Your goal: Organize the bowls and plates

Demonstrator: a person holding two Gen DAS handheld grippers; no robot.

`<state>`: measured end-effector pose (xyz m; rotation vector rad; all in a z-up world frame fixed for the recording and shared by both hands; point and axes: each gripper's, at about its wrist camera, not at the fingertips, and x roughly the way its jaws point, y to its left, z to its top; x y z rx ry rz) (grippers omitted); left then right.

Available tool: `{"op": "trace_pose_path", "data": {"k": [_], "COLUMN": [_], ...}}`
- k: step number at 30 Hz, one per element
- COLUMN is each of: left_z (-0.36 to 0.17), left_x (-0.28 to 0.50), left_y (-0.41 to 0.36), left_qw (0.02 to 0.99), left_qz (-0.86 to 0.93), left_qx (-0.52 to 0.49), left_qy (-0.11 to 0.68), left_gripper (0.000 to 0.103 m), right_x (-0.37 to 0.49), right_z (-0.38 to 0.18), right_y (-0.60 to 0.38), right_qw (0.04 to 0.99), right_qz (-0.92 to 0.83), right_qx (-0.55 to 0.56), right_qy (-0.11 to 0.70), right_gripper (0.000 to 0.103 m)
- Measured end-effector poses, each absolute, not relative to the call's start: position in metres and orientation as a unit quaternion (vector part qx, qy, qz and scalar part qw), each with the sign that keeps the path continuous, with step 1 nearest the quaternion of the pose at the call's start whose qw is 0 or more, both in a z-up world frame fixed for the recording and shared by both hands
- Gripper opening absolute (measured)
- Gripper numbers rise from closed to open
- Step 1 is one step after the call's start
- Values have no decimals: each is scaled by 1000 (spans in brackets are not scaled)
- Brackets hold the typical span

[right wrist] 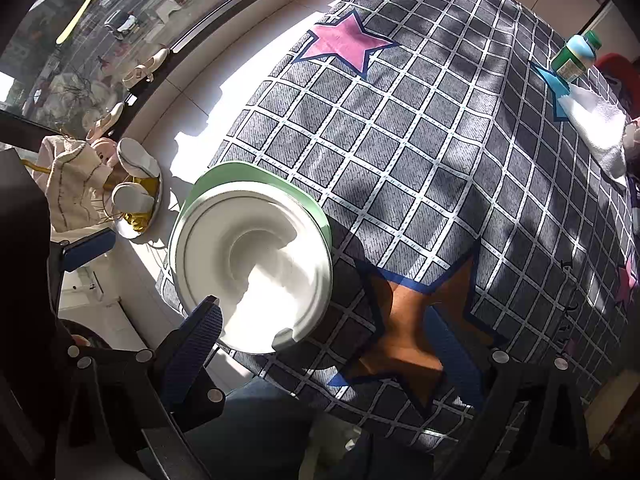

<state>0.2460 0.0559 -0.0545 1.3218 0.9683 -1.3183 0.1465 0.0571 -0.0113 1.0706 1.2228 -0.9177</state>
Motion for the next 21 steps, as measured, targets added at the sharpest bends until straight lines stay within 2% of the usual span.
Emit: {"op": "trace_pose_path", "data": {"k": [21], "left_z": [-52], "left_x": [246], "left_y": [57], "left_qw": [500], "left_qz": [-545], "left_qx": [547], "left_qy": [393], "left_gripper": [103], "right_x": [148], "right_z": [-11], "right_y": [59], "right_qw": [595], "right_qz": [-394], "right_qx": [466], "right_qy": [522], "right_gripper": [101]}}
